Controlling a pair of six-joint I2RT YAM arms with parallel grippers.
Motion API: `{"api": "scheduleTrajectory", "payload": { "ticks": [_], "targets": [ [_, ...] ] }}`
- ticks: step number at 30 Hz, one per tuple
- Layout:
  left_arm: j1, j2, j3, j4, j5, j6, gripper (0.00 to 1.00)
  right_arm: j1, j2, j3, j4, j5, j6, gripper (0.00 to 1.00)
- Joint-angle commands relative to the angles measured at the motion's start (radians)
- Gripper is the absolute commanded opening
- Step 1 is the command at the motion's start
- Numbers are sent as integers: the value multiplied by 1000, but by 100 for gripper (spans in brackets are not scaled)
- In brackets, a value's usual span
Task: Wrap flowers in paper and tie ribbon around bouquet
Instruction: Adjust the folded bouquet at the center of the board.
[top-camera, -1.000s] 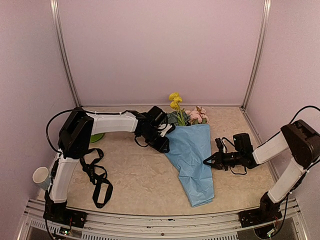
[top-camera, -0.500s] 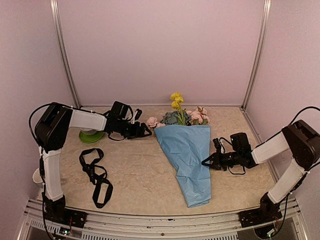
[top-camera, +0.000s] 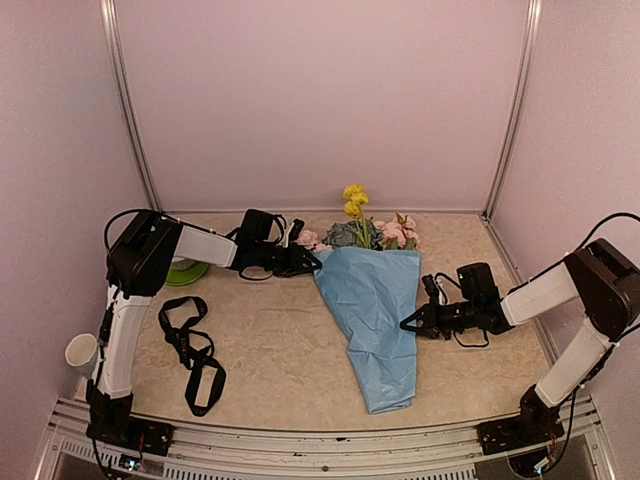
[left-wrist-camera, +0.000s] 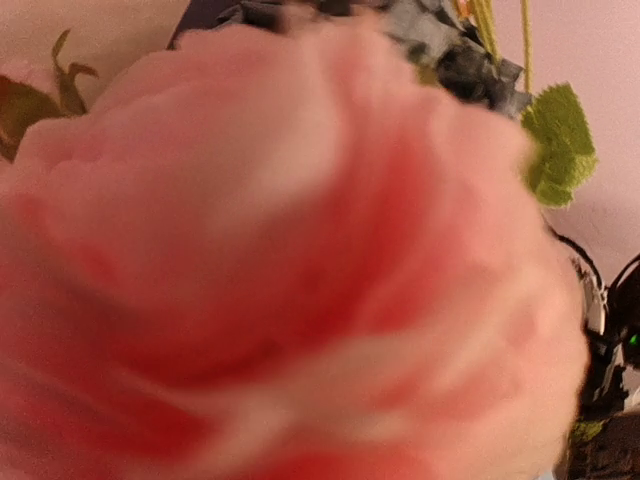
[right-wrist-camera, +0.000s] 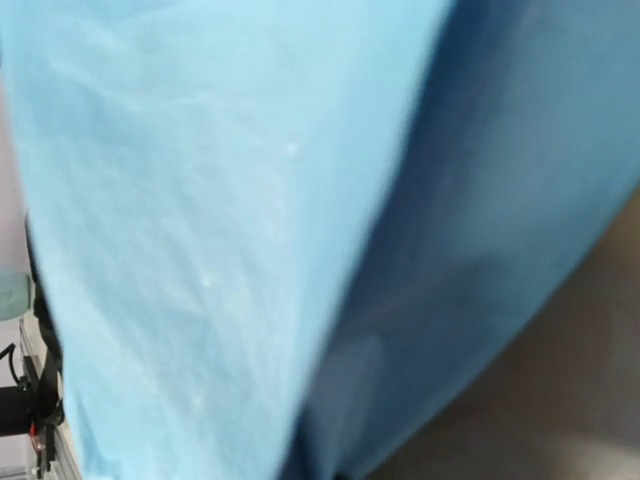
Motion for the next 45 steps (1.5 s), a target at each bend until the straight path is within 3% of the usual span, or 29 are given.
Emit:
{"api": "scheduleTrajectory", "payload": {
  "ticks": [1, 3, 12, 18, 23, 31, 32, 35, 41, 45],
  "targets": [
    [12, 46, 70, 73, 62, 11, 12, 17, -6, 22, -31, -18, -24, 0],
    [17, 69, 98, 73, 81, 4, 0, 21, -9, 19, -33, -21, -25, 0],
    [98, 76, 190, -31, 14, 48, 0, 37, -13, 8, -39, -39, -35, 0],
    [87, 39, 190, -58, 33, 80, 0, 79, 46, 60, 24, -65, -1, 0],
    [137, -10, 170, -105, -83, 110, 0, 87, 85, 70, 103, -68, 47, 0],
    [159, 104, 322, -277, -128, 180, 0, 116, 203, 110, 167, -78, 83, 0],
    [162, 107, 314, -276, -136, 175, 5, 115, 209, 108, 193, -75, 105, 0],
    [167, 68, 279, -281, -221, 194, 35, 116, 226, 125, 188, -45, 121, 0],
    [128, -219, 84, -279, -402, 251, 46, 135, 232, 156, 131, 22, 115, 0],
    [-13, -437, -153, -286, -529, 301, 48, 154, 234, 156, 139, 49, 133, 0]
  ]
}}
